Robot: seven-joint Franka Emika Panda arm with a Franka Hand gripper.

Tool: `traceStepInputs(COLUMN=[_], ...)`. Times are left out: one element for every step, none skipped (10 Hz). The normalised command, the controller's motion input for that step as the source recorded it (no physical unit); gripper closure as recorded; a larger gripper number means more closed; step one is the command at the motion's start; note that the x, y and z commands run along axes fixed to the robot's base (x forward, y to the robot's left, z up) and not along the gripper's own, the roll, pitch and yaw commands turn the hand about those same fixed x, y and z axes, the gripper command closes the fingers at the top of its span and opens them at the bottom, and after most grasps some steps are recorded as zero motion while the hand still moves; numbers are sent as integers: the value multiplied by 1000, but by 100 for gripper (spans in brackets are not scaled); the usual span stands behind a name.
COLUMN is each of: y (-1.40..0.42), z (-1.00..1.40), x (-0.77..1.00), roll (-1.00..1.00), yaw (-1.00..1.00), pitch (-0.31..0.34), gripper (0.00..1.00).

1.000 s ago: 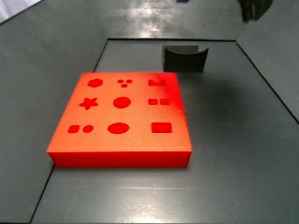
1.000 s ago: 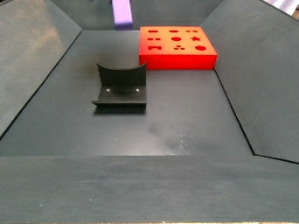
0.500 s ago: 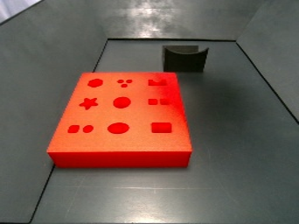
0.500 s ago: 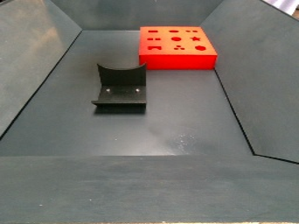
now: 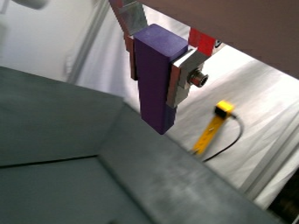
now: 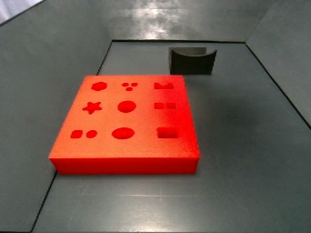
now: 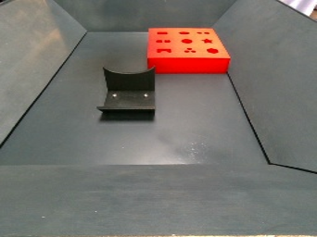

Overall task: Pick up the rectangle object. Move up. Place the rectangle object on the fixture. Regrasp the rectangle object. Move to above the board. Insert the rectangle object.
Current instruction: Move to above the board.

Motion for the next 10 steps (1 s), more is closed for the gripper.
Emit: traceStepInputs(y=[-1000,-1000,-1000,-1000,-1000,-701,-419,-177,-111,-37], z=[93,106,107,101,108,80,42,26,15,7], x=[-485,-498,-508,-541,-553,-441,-305,-184,-149,-113], roll=[-1000,-1000,-1000,-1000,-1000,-1000,-1000,-1000,-1000,-765], yaw=[-82,-89,-94,-103,-106,-109,-110,-104,-105,-69], pitch=[-82,-86,-86,-80,-80,-86,-83,-83,-90,-89], gripper=[100,100,100,100,100,100,100,100,100,100])
